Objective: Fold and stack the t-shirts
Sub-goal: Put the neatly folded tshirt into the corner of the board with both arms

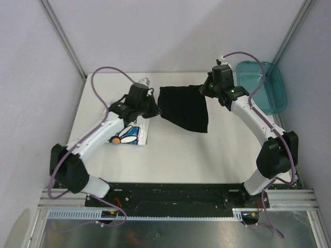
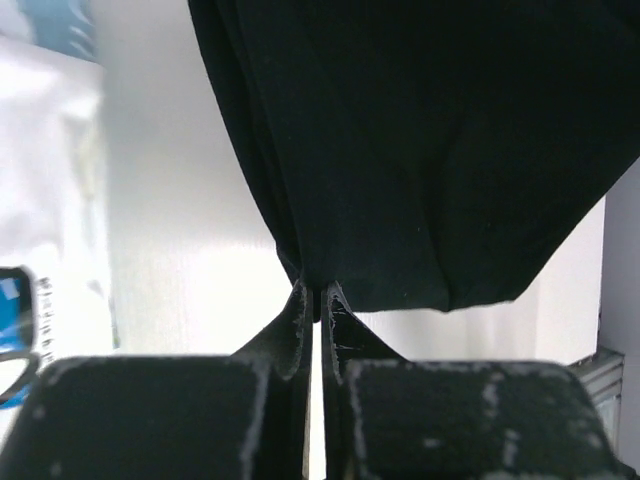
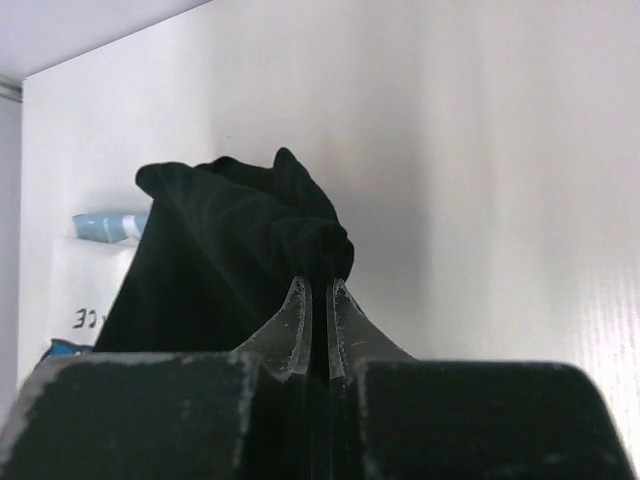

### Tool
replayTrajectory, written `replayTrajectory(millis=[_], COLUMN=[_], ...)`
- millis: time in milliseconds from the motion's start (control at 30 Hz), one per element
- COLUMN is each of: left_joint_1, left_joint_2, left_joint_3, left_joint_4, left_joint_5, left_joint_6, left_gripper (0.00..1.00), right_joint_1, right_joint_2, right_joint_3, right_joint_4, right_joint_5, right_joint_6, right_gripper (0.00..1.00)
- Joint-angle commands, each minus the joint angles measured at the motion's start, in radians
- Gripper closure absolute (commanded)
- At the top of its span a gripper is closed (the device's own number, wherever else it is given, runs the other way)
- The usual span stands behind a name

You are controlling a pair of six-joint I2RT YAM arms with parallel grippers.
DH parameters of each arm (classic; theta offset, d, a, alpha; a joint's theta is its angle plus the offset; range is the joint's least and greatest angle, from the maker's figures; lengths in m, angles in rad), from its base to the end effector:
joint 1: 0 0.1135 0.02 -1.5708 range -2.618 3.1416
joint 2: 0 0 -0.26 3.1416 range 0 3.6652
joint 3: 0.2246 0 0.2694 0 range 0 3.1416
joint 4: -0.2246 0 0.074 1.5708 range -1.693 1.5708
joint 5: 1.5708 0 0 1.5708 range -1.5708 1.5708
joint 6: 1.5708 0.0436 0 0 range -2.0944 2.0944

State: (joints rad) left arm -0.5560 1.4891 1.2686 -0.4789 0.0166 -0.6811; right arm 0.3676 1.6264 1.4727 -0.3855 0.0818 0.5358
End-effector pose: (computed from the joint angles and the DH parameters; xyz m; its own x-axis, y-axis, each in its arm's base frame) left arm 0.3038 -0.1897 0.2980 -0.7639 -0.2665 -0.5878 0.0741 0.8685 -0.4901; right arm 0.3783 0.1418 0.3319 -0.5614 0.3290 -0.7593 -0.0071 0.9156 0.4020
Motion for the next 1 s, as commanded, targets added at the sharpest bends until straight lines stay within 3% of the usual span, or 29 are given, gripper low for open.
replayTrajectory(millis=[0, 467, 800, 967], left_joint_1=[0.069, 0.408, 0.603, 0.682], left_joint_2=[-0.156, -0.434, -0.463, -0.444], left_joint_3=[-0.046, -0.204, -0.266, -0.269], left_joint_4=[-0.069, -0.239, -0.255, -0.253], left_joint_5=[-0.080, -0.152, -0.193, -0.178], left_joint_6=[0.035, 0.147, 0.204, 0.225], left_gripper=[1.00, 1.00, 1.00, 1.00], right_joint_1=[0.063, 0.327, 0.424, 0.440], right_joint_2=[-0.031, 0.261, 0.509, 0.562], right_joint_3=[0.089, 0.387, 0.650, 0.703], right_joint_4=[0.008, 0.029, -0.015, -0.014], right_joint_5=[0.051, 0.100, 0.091, 0.085], right_joint_6=[0.042, 0.137, 0.154, 0.167], right_gripper=[1.00, 1.00, 1.00, 1.00])
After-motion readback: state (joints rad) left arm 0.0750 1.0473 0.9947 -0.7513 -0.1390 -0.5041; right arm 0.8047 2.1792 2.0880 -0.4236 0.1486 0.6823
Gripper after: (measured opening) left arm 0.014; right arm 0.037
